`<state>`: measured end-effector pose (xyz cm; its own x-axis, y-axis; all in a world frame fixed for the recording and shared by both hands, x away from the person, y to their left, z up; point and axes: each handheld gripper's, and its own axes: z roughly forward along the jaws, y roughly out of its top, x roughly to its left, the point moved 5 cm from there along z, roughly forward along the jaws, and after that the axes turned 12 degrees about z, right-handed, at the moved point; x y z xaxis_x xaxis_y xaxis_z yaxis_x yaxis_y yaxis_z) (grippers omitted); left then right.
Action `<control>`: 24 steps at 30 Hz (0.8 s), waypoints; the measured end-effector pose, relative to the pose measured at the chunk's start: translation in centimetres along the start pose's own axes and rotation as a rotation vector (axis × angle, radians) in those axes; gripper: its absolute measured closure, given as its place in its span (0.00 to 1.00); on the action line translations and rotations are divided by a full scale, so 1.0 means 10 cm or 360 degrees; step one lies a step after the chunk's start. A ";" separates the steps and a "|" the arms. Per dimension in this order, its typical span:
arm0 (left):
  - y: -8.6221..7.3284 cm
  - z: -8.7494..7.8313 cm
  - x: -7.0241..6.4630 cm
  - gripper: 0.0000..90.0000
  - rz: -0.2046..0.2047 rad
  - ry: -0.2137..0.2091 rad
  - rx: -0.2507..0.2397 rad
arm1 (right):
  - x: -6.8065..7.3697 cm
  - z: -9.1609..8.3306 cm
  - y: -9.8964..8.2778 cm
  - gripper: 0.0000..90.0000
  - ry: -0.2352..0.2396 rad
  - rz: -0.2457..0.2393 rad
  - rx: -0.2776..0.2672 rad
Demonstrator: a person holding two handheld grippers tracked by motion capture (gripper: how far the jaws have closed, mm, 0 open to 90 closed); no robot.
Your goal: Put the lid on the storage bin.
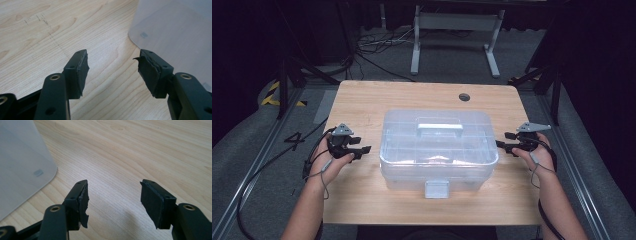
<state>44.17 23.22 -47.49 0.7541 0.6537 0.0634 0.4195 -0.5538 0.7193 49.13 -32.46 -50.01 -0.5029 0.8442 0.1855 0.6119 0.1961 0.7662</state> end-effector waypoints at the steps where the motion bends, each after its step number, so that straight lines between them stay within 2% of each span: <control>1: -0.01 0.01 0.00 0.47 -0.0004 -0.0003 0.0011 | 0.01 0.04 -0.01 0.44 0.0001 -0.0012 0.0011; 6: -0.02 0.05 -0.03 0.46 0.0016 -0.0034 0.0028 | 0.04 0.11 -0.06 0.44 0.0012 -0.0018 0.0033; 7: -0.03 0.06 -0.05 0.46 0.0043 -0.0063 0.0069 | 0.04 0.12 -0.07 0.44 0.0005 -0.0019 0.0037; 14: -0.07 0.13 -0.11 0.45 0.0092 -0.0096 0.0173 | 0.09 0.19 -0.09 0.42 0.0011 -0.0058 0.0071; 19: -0.09 0.13 -0.12 0.42 0.0078 -0.0111 0.0224 | 0.10 0.22 -0.12 0.41 0.0024 -0.0065 0.0094; 24: -0.10 0.14 -0.13 0.41 0.0062 -0.0121 0.0239 | 0.10 0.22 -0.12 0.39 0.0037 -0.0067 0.0095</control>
<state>43.47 22.17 -49.22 0.8051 0.5923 0.0326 0.4556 -0.6526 0.6054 49.22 -30.73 -52.04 -0.5424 0.8231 0.1685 0.6247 0.2610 0.7359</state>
